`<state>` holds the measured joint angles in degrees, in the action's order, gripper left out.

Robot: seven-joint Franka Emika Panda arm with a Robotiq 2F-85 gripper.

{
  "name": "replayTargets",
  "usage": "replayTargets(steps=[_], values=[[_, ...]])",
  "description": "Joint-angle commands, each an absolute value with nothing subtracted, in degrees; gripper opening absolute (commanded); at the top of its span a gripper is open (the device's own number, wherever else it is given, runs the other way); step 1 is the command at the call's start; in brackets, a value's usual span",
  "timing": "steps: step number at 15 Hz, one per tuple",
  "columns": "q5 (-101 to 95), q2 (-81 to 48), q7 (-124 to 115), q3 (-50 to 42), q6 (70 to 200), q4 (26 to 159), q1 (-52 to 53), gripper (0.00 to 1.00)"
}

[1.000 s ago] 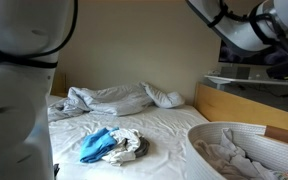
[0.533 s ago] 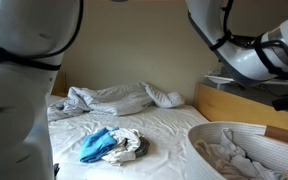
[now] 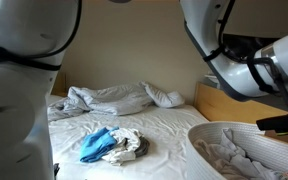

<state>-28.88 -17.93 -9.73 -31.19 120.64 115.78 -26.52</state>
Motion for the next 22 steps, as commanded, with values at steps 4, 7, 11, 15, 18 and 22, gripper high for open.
replayTargets(steps=[4, 7, 11, 15, 18, 22], values=[[-24.1, -15.6, -16.4, -28.2, 125.3, 116.3, -24.5, 1.00], [-23.0, -17.1, -19.8, -27.5, 128.3, 114.4, -23.1, 1.00], [-25.0, -20.1, -24.2, -28.8, 132.4, 112.4, -22.5, 1.00], [-24.2, -23.6, -25.9, -30.6, 132.1, 108.5, -22.9, 1.00], [-24.0, -25.5, -26.1, -31.5, 131.5, 106.4, -23.2, 1.00], [-24.3, -28.3, -26.0, -32.9, 127.1, 105.8, -22.9, 1.00]])
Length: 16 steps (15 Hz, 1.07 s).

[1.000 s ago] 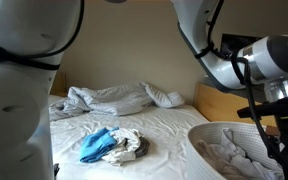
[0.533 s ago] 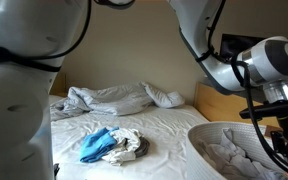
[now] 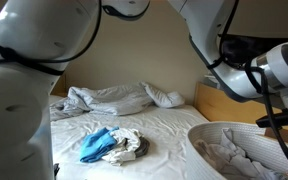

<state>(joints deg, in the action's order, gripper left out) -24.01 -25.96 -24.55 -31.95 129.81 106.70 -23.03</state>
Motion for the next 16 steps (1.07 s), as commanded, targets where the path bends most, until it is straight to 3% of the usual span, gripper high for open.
replayTargets(steps=[1, 3, 4, 6, 14, 16], values=[[-24.4, -28.8, -26.0, -33.1, 126.4, 106.1, -22.8, 1.00], [-24.9, -29.9, -26.1, -33.6, 125.7, 106.4, -22.7, 0.94], [-24.3, -31.4, -25.0, -33.6, 125.2, 104.7, -23.6, 0.74], [-23.9, -32.0, -25.2, -33.8, 124.5, 104.0, -23.5, 0.69], [-22.2, -30.8, -25.3, -32.7, 118.1, 99.5, -22.8, 0.17], [-22.3, -29.5, -24.4, -32.5, 115.7, 99.1, -22.7, 0.08]])
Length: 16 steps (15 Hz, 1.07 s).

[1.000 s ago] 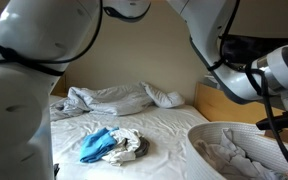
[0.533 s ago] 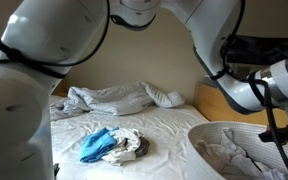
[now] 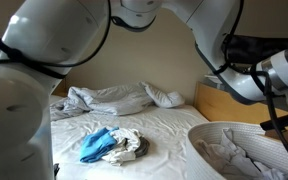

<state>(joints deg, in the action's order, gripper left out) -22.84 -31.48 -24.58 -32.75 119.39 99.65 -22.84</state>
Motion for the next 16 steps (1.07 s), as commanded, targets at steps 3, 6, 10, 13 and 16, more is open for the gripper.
replayTargets(steps=[3, 6, 10, 13, 16], values=[[-22.3, -25.8, -22.2, -31.6, 110.5, 98.9, -22.4, 0.06], [-21.7, -20.0, -20.1, -29.8, 105.6, 98.7, -21.7, 0.09], [-18.4, -10.9, -17.7, -25.6, 101.4, 96.5, -20.7, 0.09], [-12.8, -4.8, -18.0, -22.5, 98.2, 93.5, -19.5, 0.09], [-6.9, 1.6, -19.8, -19.5, 94.6, 91.3, -17.7, 0.09]])
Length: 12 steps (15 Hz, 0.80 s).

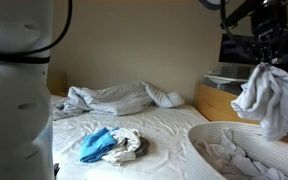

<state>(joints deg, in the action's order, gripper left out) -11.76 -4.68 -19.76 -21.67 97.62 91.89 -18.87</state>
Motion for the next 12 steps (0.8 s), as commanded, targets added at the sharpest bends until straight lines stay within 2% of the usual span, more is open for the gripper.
replayTargets(steps=[1, 12], values=[[-5.2, 3.9, -20.9, -18.5, 94.3, 90.9, -16.9, 0.09], [3.6, 26.7, -29.7, -0.7, 90.0, 97.5, -6.7, 0.09]])
